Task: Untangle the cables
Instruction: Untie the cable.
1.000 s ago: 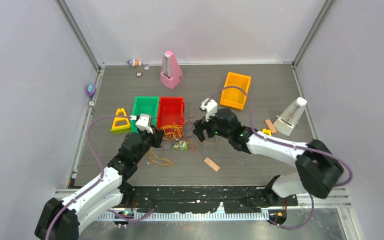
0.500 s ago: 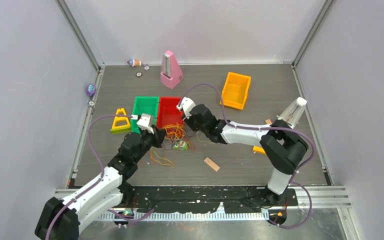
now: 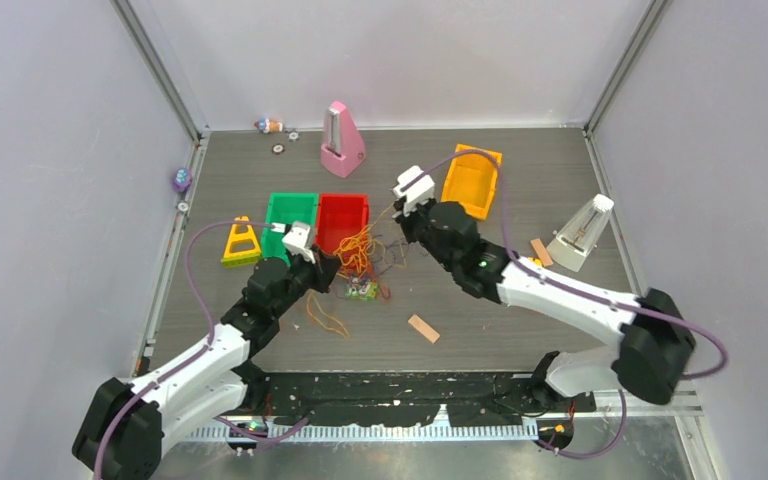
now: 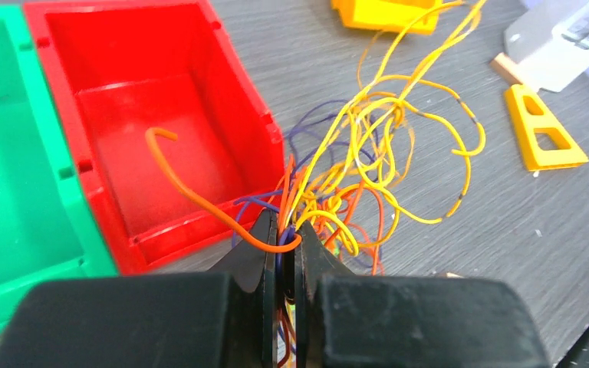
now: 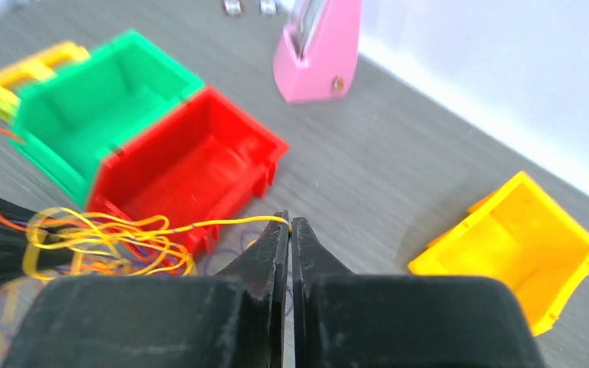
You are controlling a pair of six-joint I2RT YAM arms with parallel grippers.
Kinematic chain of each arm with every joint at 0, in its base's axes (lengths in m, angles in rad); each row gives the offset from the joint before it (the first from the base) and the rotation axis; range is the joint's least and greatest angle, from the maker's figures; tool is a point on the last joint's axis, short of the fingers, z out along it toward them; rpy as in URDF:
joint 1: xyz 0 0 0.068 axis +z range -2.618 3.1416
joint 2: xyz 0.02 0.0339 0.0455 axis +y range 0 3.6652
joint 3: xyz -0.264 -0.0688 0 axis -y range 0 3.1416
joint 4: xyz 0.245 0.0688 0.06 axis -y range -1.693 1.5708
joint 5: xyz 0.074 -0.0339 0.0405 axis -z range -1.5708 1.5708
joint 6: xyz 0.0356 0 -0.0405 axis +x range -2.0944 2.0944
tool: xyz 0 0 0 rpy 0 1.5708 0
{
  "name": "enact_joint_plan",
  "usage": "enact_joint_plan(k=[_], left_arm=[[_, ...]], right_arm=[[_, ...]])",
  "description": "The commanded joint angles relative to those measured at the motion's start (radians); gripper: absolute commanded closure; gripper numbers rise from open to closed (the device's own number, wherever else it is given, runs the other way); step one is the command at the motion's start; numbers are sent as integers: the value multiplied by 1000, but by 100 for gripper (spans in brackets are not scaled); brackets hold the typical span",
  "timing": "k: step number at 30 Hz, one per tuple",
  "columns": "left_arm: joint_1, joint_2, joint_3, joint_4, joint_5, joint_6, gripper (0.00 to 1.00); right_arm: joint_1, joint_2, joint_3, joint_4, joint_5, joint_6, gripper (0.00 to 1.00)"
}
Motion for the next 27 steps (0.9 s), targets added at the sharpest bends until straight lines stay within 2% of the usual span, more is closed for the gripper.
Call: enact_joint_plan(k=[1,4,7,8,12,17,20,22,24,27], left_arm=[[3,16,42,33,40,18,100],[3,39,54,33,74,20,92],[2,71,81,10,89,20,91],[2,83,88,4,97,21,87],[2,141,124,-20,139,19,57],[1,136,123,-18,151,16,36],[1,95,89,41,175,26,33],[0,81,75,57,186,37,40],[1,86,81,49,195,41,40],[-1,60,69,80,233,42,20]], right_arm=[[0,-193,24,11,94,64,94],[-1,-268,91,-57,94,83,94],[0,-299,168,-155,105,92,94],[0,-307,208,-175,107,99,94],[1,-303,338,-291,125,109,94],[0,-265,479,-381,103,92,94],[0,-228,569,-463,86,86,94],[0,-214,589,-475,113,86,94],[0,-211,600,-477,123,83,94],[0,-218,626,-488,100,78,94]])
